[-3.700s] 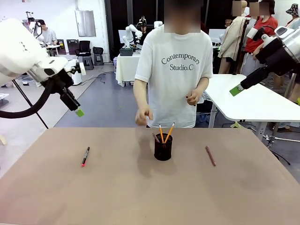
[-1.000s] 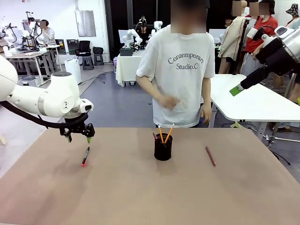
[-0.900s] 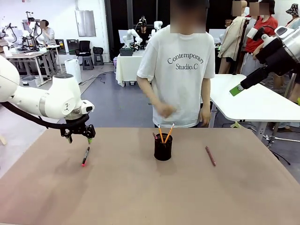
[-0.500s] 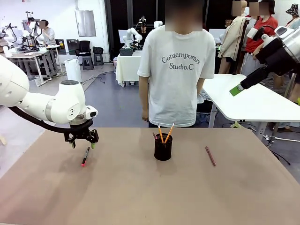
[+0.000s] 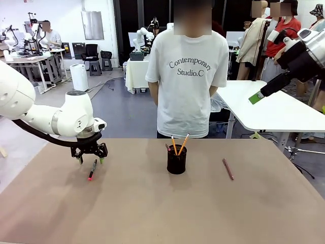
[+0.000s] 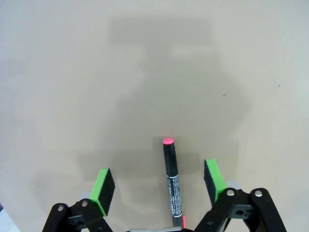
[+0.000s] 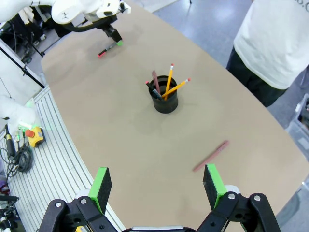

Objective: Place the pens into the pen holder.
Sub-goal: Pick up a writing instrument from the table and place it into the Pen holder.

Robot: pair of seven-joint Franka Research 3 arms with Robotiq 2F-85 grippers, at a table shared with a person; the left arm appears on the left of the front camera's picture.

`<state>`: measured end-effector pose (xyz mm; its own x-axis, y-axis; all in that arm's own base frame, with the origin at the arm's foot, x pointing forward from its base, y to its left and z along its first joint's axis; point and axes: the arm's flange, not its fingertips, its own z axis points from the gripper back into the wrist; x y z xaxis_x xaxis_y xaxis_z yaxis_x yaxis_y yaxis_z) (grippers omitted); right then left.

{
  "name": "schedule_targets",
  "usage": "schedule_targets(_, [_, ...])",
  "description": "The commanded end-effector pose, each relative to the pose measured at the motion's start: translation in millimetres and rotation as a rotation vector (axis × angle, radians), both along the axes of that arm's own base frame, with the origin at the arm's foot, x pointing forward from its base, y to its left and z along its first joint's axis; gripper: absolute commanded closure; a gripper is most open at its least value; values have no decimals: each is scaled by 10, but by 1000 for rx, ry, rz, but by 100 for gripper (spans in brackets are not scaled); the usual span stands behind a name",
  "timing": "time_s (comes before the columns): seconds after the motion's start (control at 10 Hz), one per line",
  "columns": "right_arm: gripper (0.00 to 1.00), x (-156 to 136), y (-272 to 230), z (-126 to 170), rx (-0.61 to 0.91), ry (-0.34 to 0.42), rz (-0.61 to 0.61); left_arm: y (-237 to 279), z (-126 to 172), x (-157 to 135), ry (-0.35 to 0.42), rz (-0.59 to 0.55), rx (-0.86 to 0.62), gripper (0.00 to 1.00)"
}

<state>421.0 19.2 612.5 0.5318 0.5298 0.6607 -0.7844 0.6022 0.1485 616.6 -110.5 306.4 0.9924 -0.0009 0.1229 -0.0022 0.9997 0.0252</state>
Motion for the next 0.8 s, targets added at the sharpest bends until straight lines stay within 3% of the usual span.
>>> schedule_targets(0.0, [0, -2, 5, 5, 21, -4, 9, -10, 34, 43, 16, 32, 13, 40])
schedule_targets(0.3, [0, -2, 5, 5, 21, -4, 9, -10, 33, 41, 28, 40, 7, 100])
schedule_targets(0.7, [0, -2, 5, 5, 21, -4, 9, -14, 35, 47, 48, 36, 6, 100])
